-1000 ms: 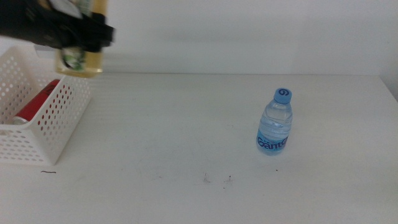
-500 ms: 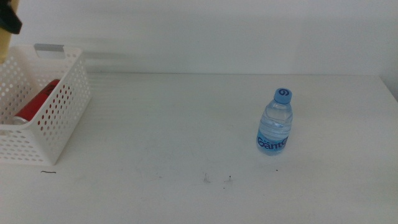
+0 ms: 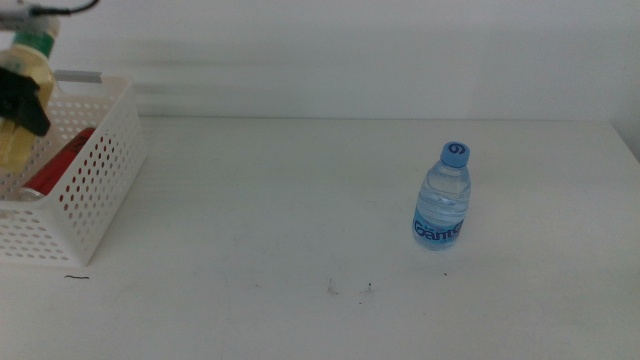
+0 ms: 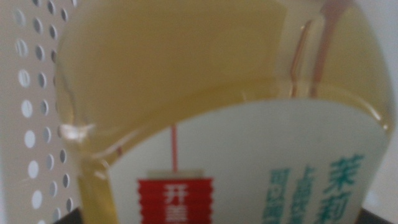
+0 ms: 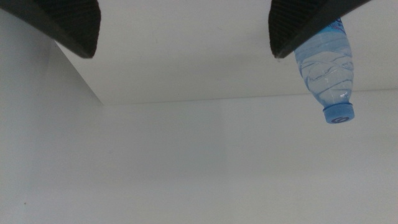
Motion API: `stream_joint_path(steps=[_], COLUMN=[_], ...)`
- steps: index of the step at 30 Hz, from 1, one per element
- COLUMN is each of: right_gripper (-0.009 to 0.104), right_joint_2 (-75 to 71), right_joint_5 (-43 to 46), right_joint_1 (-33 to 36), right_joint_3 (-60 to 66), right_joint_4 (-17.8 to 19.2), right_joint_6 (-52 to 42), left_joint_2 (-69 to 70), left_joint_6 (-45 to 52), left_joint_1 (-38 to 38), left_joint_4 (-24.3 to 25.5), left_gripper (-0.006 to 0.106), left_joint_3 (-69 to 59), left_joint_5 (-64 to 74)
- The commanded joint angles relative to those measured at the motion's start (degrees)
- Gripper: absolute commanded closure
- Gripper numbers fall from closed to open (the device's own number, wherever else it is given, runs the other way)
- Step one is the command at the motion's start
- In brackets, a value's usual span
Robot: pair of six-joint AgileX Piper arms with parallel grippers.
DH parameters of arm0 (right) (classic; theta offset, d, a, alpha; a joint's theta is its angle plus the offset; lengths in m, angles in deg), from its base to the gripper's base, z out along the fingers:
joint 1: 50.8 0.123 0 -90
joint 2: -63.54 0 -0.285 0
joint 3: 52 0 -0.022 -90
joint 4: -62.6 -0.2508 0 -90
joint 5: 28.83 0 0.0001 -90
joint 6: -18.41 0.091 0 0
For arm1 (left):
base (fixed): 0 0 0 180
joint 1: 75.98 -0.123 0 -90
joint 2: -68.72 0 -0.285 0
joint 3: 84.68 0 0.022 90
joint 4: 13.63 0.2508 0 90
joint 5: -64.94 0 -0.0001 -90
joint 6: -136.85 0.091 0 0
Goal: Use arms to grab the bottles and put them into the dustbin to the left of the table.
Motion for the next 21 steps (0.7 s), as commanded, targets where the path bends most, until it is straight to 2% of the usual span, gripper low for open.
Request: stream_joint_path(steps=[1, 9, 13, 16, 21], right_gripper=[0.002, 0.002, 0.002, 0.002, 0.002], right_joint_2=[-0.2, -0.2, -0.2, -0.2, -0.2], right_joint_5=[0.4, 0.4, 0.4, 0.4, 0.4], right_joint_1=[-0.5, -0.5, -0.5, -0.5, -0.5], right_joint_3=[0.2, 0.2, 0.2, 0.2, 0.2], right_joint_4=[0.5, 0.5, 0.5, 0.5, 0.5], right_joint_6=[-0.3, -0.3, -0.3, -0.3, -0.3], left_joint_2=[-0.5, -4.5, -4.5, -4.5, -4.5], left_joint_6=[0.6, 0.6, 0.6, 0.2, 0.2], left_joint_1=[0.0, 0.0, 0.0, 0.0, 0.0], left_joint_4=[0.7, 3.6, 4.0, 5.0, 6.9], left_gripper=[0.102, 0.102, 0.097, 0.084, 0.048], left_joint_3=[1.3, 1.3, 1.3, 1.3, 1.3], left_joint_5=[-1.7, -1.7, -1.7, -1.7, -1.7])
